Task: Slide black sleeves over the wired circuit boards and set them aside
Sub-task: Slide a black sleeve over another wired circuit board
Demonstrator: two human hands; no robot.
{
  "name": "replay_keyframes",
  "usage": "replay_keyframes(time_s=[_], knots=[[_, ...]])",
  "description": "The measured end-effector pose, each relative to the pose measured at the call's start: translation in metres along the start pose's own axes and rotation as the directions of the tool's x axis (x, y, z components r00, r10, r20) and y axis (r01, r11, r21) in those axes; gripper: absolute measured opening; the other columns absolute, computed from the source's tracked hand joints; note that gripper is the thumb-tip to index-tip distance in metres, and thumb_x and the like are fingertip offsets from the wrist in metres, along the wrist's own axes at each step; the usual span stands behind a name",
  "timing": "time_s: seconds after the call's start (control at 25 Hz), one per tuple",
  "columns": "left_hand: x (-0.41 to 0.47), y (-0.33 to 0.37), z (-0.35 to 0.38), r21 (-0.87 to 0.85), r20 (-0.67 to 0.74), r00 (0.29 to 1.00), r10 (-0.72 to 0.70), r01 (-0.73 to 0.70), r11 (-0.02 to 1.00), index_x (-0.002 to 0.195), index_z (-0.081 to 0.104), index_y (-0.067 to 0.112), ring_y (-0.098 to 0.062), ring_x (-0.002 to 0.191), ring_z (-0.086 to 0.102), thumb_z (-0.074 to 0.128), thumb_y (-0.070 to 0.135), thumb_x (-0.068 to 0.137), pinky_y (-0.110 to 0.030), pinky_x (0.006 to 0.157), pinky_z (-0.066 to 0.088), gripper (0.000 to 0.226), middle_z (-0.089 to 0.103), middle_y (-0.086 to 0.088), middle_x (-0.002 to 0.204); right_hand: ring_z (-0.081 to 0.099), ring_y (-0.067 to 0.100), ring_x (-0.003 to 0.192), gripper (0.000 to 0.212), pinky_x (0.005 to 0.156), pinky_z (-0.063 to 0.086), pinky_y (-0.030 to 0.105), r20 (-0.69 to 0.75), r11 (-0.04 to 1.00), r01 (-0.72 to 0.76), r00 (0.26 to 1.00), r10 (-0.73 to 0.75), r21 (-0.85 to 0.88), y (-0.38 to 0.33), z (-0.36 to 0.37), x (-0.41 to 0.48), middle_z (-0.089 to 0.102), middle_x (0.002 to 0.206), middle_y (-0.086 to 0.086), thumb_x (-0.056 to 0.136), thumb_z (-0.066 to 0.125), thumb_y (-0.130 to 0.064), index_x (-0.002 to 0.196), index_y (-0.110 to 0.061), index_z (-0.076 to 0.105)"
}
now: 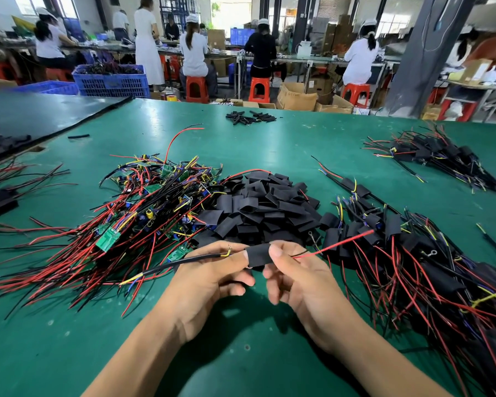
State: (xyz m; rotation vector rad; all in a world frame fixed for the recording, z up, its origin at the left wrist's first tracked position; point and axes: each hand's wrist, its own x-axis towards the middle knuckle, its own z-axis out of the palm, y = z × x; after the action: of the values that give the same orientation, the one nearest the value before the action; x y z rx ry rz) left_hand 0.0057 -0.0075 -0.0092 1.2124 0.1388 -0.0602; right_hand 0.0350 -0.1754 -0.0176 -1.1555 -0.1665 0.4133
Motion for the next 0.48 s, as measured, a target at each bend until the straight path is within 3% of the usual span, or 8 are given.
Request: replay_keyframes(time_s=[0.12,0.24,0.36,0.48], knots=[[-0.002,0.002,0.000,0.008,0.029,0.999,-0.030,0.030,1.000,0.084,0.075,0.011,-0.015,0.050,0.049,0.081,0.015,0.067,-0.022,0.046,0.036,0.019,0.058,-0.008,0.062,0.038,0.011,0.038,0.037,0.041,0.028,0.021,0.159,0.985,-0.135,0.976,0.152,-0.109,-0.004,-0.001,-0.004,0.056,0.062,0.007,0.080,0.070,-0.054,0.073,-0.018,0.063],[-0.003,0.004,0.001,0.006,0.093,0.994,-0.054,0.054,0.999,0.084,0.073,0.012,-0.013,0.050,0.043,0.075,0.022,0.073,-0.021,0.046,0.031,0.016,0.059,-0.005,0.074,0.040,0.013,0.035,0.038,0.040,0.030,0.021,0.178,0.988,-0.125,0.974,0.140,-0.091,-0.009,0.002,-0.007,0.057,0.058,0.009,0.088,0.066,-0.047,0.069,-0.014,0.065],[-0.004,0.006,0.003,-0.038,0.124,0.990,-0.070,0.075,0.996,0.101,0.077,0.011,-0.012,0.048,0.042,0.078,0.015,0.073,-0.020,0.044,0.031,0.028,0.062,-0.001,0.075,0.042,0.015,0.037,0.037,0.038,0.034,0.023,-0.017,0.992,-0.057,0.998,0.059,0.113,-0.017,0.002,-0.003,0.058,0.058,0.008,0.082,0.062,-0.046,0.063,-0.015,0.069],[0.001,0.004,0.000,-0.025,0.064,0.996,-0.064,0.066,0.997,0.100,0.076,0.008,-0.013,0.045,0.039,0.080,0.019,0.071,-0.021,0.042,0.028,0.031,0.060,-0.002,0.073,0.044,0.013,0.041,0.040,0.041,0.037,0.021,-0.284,0.928,0.180,0.955,-0.085,0.326,-0.028,-0.010,0.005,0.062,0.066,0.005,0.089,0.057,-0.047,0.074,-0.014,0.073]])
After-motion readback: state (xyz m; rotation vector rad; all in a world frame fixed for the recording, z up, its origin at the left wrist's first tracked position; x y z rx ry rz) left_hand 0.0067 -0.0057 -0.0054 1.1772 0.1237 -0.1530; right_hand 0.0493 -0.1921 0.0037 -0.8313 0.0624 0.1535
